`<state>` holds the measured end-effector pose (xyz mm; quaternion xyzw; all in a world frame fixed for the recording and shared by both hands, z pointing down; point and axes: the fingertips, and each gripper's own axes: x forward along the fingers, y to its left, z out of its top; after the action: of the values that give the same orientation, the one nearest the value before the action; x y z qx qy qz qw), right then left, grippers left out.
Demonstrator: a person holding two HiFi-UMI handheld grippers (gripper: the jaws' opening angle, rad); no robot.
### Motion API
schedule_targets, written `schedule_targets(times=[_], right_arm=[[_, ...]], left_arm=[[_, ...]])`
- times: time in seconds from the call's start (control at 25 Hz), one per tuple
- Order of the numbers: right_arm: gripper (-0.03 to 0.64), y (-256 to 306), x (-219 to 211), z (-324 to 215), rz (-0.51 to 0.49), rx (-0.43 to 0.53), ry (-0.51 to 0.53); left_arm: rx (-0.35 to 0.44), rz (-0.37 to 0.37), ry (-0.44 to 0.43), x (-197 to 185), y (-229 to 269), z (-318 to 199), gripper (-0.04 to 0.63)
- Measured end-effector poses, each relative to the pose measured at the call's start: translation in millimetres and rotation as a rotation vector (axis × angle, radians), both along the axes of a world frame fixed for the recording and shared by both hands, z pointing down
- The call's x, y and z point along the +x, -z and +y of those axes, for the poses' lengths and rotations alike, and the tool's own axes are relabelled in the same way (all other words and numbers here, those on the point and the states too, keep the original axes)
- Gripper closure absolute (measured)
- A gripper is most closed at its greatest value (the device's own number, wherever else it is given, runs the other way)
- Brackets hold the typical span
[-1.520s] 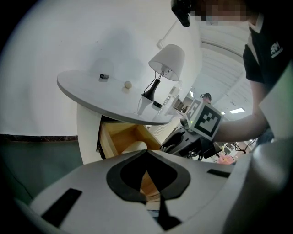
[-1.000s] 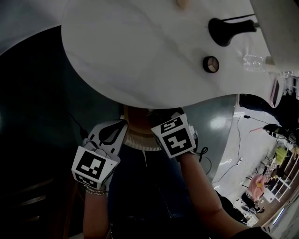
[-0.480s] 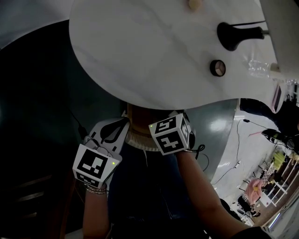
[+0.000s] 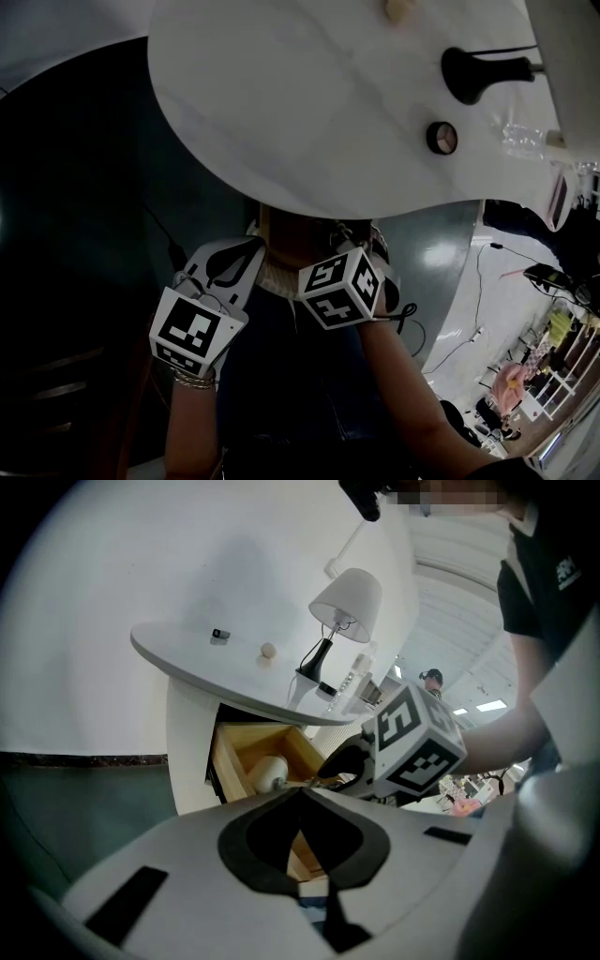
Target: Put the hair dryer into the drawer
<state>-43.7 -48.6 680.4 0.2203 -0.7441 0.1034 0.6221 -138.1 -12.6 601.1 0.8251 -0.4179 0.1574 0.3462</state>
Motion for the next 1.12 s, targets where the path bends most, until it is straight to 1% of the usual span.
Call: schedule_targets(times=[0.12, 0.16, 0.2, 0.4, 0.44, 0.48, 0.56, 0.76, 0.92, 1.12], right_arm=[[0.404, 5.3, 0.1, 9.7, 0.026, -0.005, 0.043], [0.429, 5.4, -1.4, 11.4, 0.027, -0.007, 0.053], [0.438, 4.6, -2.7, 12.1, 0.029, -0.007, 0.059], [0.462, -4.1, 0.3, -0.6, 0.007, 0.028, 0.056], [0.489, -6.2, 0.2, -2.5, -0.007, 0.027, 0.055], [0.538, -7.8, -1.3, -3.2, -0.021, 0.023, 0.057], [0.551, -10.2, -4.9, -1.9, -0.029, 0.017, 0.070], [0.552, -5.4, -2.0, -0.6, -0.024, 0.034, 0.081], [0.552, 21.1, 2.9, -3.9, -0.025, 0.053, 0.090], [0.561, 49.6, 18.5, -0.1, -0.094, 0.040, 0.065]], left_arm=[[-0.002, -0.004, 0.002, -3.4, 1.4, 2.8, 0.580], [-0.002, -0.005, 0.003, -4.6, 2.2, 3.7, 0.580], [-0.001, -0.005, 0.005, -5.5, 2.8, 4.4, 0.580], [0.005, -0.014, 0.012, -1.8, -0.1, 3.5, 0.580], [0.005, -0.014, 0.012, -0.5, -0.5, 3.6, 0.580], [0.006, -0.015, 0.011, 0.3, -0.8, 4.0, 0.580], [0.004, -0.017, 0.010, 1.0, -2.0, 5.7, 0.580], [0.000, -0.024, 0.006, 4.3, 1.1, 7.7, 0.580], [0.010, -0.036, -0.009, 5.4, 17.2, 3.5, 0.580], [0.037, -0.056, -0.012, 7.2, 33.4, 1.1, 0.580]])
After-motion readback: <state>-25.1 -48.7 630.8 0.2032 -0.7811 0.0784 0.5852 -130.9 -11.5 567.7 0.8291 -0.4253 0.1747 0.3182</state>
